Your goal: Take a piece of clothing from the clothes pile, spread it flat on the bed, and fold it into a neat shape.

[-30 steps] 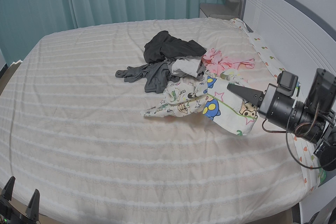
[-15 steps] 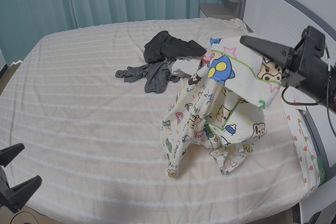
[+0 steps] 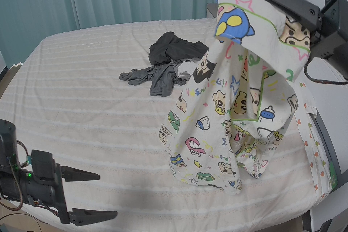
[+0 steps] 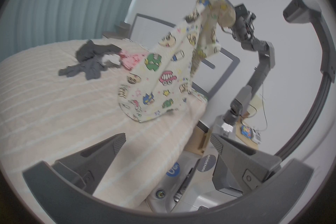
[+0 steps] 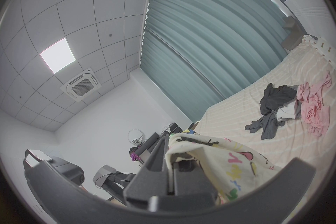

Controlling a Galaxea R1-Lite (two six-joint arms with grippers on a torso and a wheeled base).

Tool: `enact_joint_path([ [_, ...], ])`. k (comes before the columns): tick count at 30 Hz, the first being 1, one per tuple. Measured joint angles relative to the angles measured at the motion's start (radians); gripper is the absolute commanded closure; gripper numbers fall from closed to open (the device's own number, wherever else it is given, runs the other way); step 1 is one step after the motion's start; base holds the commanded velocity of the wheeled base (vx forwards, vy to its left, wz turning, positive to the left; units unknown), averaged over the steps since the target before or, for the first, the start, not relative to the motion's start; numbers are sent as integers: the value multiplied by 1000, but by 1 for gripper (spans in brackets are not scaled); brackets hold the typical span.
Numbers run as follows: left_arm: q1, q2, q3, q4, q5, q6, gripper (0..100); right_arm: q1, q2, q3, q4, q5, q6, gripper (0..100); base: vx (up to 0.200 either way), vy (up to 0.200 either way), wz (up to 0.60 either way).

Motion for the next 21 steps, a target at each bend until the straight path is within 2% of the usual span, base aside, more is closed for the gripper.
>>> enact_joint_path([
  [3, -69, 71, 5, -49, 5, -6, 0, 12, 2, -18, 4, -1, -1, 100, 0, 0, 0],
  [6, -141, 134, 5, -126, 57, -45, 0, 21, 10, -34, 6, -5, -1, 100, 0, 0, 0],
  [10, -240, 204, 5, -301, 165, -176, 0, 26, 28, -60, 9, -32, -1, 100, 0, 0, 0],
  [12, -290, 234, 4, -374, 239, -244, 0, 27, 39, -74, 18, -46, -1, 100, 0, 0, 0],
  [16, -397, 303, -3, -497, 435, -344, 0, 28, 60, -109, 53, -71, -1, 100, 0, 0, 0],
  [21, -509, 410, -37, -603, 598, -404, 0, 28, 80, -150, 94, -118, -1, 100, 0, 0, 0],
])
